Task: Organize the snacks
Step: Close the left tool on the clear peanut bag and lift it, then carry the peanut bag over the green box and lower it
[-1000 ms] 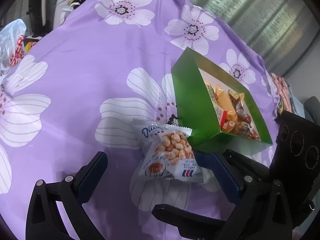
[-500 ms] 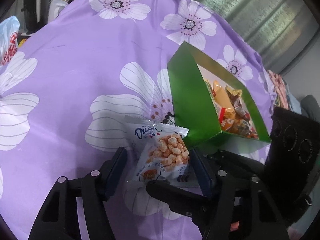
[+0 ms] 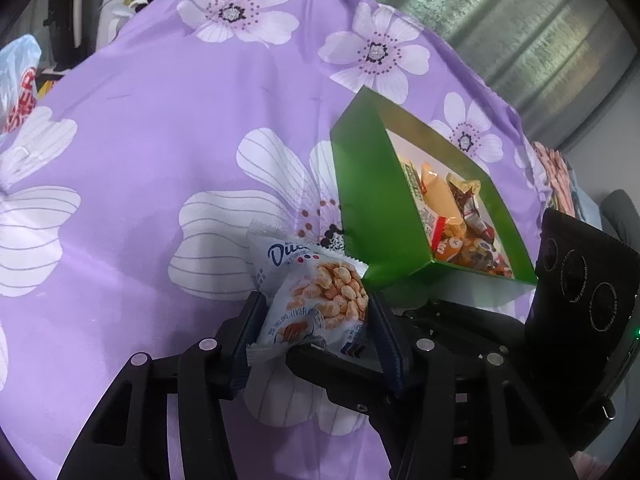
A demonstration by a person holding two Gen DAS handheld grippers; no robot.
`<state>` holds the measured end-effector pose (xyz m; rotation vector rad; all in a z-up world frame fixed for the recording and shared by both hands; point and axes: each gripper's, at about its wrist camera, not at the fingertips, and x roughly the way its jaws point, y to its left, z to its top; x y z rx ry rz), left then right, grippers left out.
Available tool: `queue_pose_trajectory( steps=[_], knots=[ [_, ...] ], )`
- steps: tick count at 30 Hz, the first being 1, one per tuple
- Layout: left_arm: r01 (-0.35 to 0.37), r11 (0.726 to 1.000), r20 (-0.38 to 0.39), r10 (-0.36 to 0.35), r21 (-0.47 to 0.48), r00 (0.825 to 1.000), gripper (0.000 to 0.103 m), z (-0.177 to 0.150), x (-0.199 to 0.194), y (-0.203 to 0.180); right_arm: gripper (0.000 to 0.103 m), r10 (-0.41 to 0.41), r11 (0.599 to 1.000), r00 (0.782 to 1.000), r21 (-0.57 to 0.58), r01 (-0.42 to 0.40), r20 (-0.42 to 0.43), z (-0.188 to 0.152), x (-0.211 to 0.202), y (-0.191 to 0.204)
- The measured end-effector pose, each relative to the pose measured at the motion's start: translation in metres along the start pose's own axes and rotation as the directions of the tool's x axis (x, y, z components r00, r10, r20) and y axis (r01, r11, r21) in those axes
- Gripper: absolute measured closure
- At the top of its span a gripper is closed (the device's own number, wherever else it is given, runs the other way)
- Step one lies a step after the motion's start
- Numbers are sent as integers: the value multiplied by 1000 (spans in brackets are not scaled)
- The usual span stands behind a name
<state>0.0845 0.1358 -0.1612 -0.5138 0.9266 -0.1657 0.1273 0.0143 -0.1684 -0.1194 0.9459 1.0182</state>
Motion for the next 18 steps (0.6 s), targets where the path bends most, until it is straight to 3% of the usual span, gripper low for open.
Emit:
queue_pose_trajectory(
  steps=[2, 18],
  knots=[
    [1, 1000, 12, -1, -1, 1000, 52, 0, -6, -1, 74, 1, 1000, 1000, -4, -1, 5, 0, -2, 2],
    [-29, 998, 97, 24, 52, 995, 52, -15, -59, -27, 74, 21, 998, 997, -62, -16, 80, -5, -41, 43]
  ],
)
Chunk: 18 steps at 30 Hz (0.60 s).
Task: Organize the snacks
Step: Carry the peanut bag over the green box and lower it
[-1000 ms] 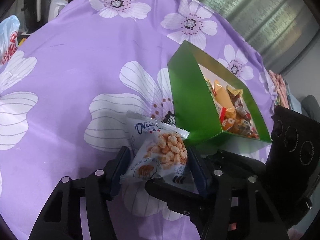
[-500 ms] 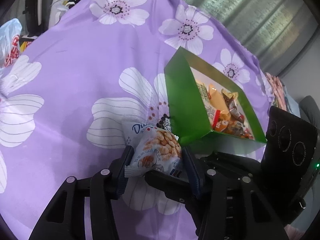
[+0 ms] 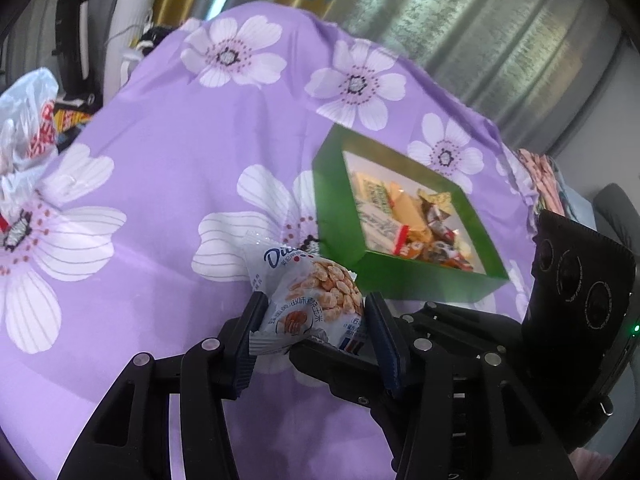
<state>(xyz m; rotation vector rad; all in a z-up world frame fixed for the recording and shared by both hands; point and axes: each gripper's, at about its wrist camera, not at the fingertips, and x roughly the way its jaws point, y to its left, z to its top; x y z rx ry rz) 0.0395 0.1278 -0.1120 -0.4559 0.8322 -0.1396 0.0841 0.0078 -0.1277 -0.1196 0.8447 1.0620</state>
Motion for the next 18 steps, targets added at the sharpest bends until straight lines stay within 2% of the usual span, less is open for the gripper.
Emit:
queue_pose_trajectory(
  steps=[10, 18],
  knots=[
    [10, 996, 47, -14, 89, 999, 52, -4, -30, -43, 74, -24, 1000, 997, -6, 25, 78, -8, -48, 18],
    [33, 986, 56, -43, 164, 997, 52, -11, -42, -82, 74, -76, 997, 987, 14, 74, 141, -20, -89, 22]
  ],
)
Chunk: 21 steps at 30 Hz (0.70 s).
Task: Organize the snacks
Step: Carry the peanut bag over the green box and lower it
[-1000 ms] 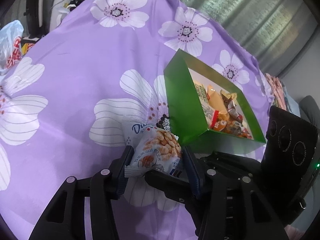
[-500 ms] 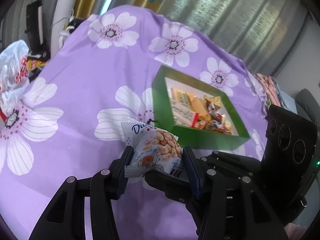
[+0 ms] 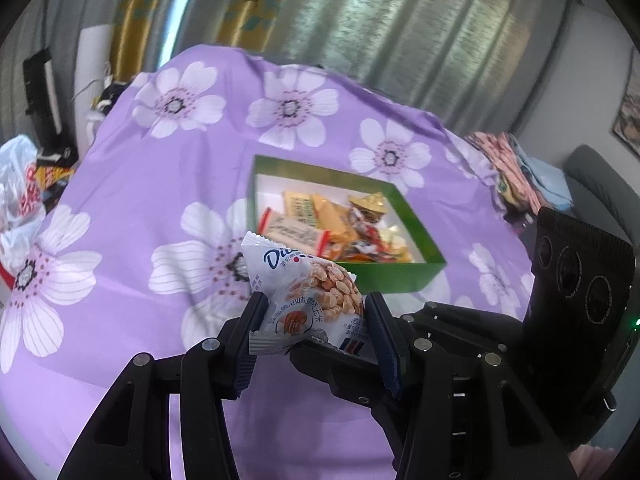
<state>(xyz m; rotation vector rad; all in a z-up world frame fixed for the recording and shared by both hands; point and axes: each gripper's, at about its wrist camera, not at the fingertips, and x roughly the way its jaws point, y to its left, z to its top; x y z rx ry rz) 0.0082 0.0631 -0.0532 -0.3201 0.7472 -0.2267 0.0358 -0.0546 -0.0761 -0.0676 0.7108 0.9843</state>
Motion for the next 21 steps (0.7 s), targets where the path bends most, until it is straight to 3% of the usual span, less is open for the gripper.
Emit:
queue_pose_trajectory(
  steps=[21],
  knots=[
    [74, 981, 7, -77, 178, 997, 52, 11, 3, -99, 74, -134, 990, 983, 70, 126, 128, -22, -93, -28]
  ],
)
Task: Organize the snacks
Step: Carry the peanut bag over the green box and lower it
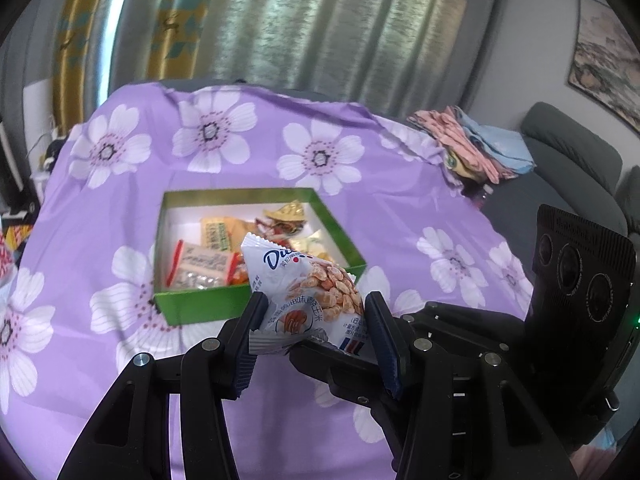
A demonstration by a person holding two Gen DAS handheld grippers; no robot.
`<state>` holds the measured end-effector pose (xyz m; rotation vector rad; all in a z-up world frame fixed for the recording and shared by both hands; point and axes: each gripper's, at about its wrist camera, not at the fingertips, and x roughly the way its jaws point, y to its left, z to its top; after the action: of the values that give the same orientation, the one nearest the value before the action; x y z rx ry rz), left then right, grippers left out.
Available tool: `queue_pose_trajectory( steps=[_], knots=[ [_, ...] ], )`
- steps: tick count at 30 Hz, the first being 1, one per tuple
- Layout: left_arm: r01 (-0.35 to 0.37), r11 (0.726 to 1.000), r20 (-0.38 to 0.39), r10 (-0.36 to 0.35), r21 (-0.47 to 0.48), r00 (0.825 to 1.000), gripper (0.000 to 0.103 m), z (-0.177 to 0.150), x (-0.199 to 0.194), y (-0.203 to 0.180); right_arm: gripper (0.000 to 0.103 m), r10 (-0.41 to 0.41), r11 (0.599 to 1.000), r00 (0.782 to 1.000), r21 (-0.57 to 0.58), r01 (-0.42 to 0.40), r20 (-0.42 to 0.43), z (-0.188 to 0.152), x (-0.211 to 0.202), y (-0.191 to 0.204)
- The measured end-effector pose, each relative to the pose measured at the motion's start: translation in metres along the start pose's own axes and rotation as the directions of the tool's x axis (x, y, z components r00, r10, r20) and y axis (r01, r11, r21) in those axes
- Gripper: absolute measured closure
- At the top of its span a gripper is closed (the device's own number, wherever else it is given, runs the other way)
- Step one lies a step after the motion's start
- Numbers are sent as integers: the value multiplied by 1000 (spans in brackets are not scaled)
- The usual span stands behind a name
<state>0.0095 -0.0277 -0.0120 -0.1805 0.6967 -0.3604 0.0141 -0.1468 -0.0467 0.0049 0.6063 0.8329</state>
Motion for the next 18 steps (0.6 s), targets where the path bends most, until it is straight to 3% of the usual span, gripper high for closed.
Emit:
queue_pose_trajectory(
  steps=[18],
  knots=[
    [17, 997, 35, -20, 79, 999, 52, 42, 24, -25, 74, -49, 999, 995, 14, 47, 87, 25, -19, -43]
  ],
)
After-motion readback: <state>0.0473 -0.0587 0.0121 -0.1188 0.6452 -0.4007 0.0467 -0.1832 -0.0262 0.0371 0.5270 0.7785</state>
